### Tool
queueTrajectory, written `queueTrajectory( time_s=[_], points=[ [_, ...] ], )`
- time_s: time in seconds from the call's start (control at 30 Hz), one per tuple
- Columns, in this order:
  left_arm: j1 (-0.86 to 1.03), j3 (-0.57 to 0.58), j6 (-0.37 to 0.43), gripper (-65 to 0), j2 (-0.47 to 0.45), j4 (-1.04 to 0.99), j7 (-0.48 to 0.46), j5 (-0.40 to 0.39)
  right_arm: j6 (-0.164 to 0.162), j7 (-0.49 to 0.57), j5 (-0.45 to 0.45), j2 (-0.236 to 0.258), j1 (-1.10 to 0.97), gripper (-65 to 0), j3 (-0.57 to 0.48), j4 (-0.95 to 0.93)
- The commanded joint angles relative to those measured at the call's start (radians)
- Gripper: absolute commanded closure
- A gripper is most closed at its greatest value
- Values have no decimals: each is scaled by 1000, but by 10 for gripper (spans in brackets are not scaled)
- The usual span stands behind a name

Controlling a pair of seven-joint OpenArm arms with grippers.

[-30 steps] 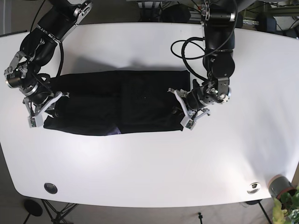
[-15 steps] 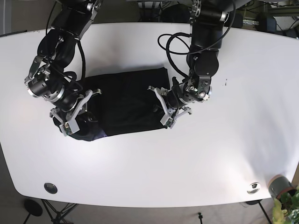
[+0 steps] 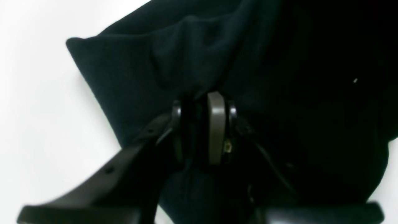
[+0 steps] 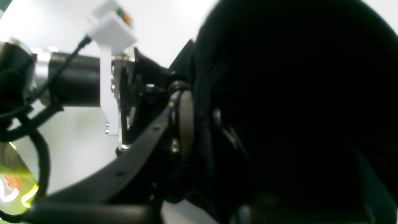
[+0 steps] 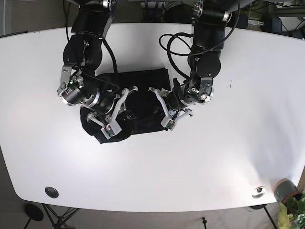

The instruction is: Fold the T-shirt properly

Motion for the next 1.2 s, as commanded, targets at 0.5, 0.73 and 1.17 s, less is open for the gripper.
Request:
queueTrajectory(
  time_s=[0.5,0.73,1.17],
  points=[
    [-6,0,-2,-88,4,3,33,12,3,105,4,-4,27,-222,-30,-100],
    [-6,-2,-2,-88,2,3,33,12,3,105,7,2,19,-382,-81,-98],
    [-6,-4,-8,-88,7,55,33,9,12,111,7,51,-29,-373,-95,146]
  ],
)
